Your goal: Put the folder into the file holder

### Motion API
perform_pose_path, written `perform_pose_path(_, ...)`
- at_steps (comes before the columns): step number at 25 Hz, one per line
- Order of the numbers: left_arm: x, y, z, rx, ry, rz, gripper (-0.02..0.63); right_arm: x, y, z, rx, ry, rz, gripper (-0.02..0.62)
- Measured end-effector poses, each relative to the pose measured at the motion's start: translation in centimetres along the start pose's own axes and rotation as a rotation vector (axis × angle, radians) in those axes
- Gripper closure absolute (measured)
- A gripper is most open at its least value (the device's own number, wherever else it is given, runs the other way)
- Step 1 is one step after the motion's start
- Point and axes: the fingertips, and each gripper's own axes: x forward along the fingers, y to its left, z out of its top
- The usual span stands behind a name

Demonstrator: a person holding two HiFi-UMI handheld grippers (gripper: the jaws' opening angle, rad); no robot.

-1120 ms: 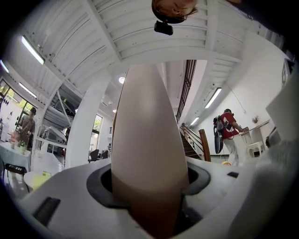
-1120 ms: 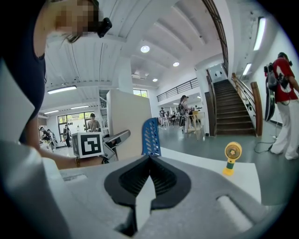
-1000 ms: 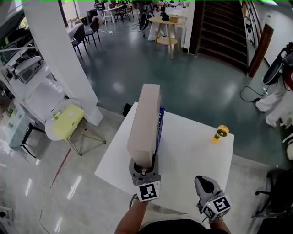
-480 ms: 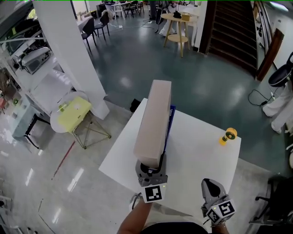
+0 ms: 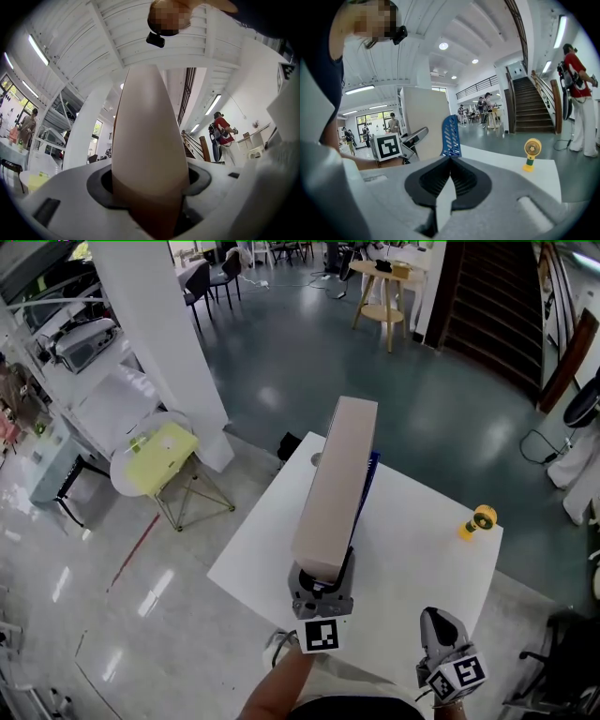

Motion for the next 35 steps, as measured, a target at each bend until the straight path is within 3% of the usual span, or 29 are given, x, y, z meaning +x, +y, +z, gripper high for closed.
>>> perform_pose_path(10, -0.5, -0.2, -0.3, 0.041, 0.010, -0.042, 0.333, 0.1, 0.1, -0.8, 0.012, 0.009, -0.010, 0.594)
perform_pose_path(17, 0.1, 1.8, -0.2, -0.060, -0.024, -0.001, 0.331, 1.5, 0.4, -2.0, 0.034, -0.010, 0.006, 0.594)
perform_pose_path(26, 1.4, -0.1, 0.0, -0.044, 0.014, -0.030, 0.331, -0.3, -1.1, -3.1, 0.095, -0.001, 0.025, 0.594)
perform_pose_path(35, 1.0, -0.8, -2.3, -0.046, 0.028, -0.015, 0.330, -0.5, -2.6, -3.2, 0.105, 0.007, 0.009, 0.594)
